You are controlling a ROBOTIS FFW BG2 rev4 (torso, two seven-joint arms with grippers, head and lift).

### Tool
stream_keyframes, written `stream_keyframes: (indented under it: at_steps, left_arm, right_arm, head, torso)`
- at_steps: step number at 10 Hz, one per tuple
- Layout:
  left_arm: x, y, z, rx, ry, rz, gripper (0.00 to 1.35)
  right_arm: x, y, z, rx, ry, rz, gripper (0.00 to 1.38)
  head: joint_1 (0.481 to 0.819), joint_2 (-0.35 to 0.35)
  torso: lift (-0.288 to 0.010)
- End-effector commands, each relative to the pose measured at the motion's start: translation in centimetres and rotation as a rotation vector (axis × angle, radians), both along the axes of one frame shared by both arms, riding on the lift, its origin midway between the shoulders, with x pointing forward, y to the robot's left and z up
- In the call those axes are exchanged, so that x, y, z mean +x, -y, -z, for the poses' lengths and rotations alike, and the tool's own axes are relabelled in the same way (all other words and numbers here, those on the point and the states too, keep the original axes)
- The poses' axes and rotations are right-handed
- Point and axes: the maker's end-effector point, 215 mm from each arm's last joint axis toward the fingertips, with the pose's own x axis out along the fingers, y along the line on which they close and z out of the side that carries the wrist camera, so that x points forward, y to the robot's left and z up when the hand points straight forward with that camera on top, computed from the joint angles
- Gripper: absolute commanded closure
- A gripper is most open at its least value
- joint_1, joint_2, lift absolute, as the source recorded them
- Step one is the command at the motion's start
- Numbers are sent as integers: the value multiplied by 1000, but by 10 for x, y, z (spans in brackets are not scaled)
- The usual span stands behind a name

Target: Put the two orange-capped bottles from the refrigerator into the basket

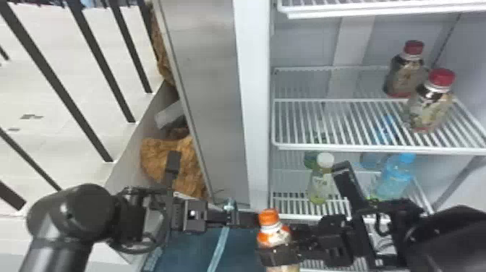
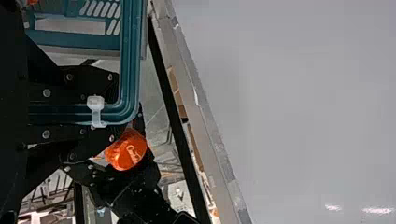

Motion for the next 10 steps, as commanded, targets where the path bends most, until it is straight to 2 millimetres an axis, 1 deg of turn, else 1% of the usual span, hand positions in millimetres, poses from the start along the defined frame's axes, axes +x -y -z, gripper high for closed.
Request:
stream_keyframes:
  at_steps: [1, 2, 3, 4, 5, 6, 9, 10]
  left_arm:
    - [2, 1, -2, -5, 7, -1, 1207]
    - [2, 1, -2, -5, 8, -3, 1207]
    - [1, 1, -1, -5, 5, -3, 1207]
    - [2, 1, -2, -5, 7, -1, 1207]
    - [2, 2, -2, -6, 7, -1, 1207]
    - [2, 2, -2, -6, 7, -1, 1207]
    - [5, 4, -3, -11, 12, -3, 1207]
    - [6, 6, -4, -14, 13, 0, 1207]
  right_arm:
    - [0, -4, 1, -12, 5, -27, 832]
    - [-4, -4, 2, -10, -10, -43, 832]
    - [-10, -7, 9, -22, -41, -88, 832]
    - [-9, -6, 14, -29, -62, -115, 832]
    - [-10, -4, 13, -32, -66, -129, 834]
    - [-16, -4, 14, -32, -92, -142, 832]
    - [-22, -8, 19, -54, -127, -187, 834]
    - [-23, -10, 24, -58, -150, -200, 834]
  head:
    - [695, 127]
    - [695, 131]
    - [695, 133]
    - [695, 137]
    - [695, 140]
    - [695, 139]
    - [695, 138]
    - [695, 138]
  torso:
    - [-40]
    - [-40]
    - [-40]
    - [-40]
    - [-40]
    - [-40]
    - [-40]
    - [-40]
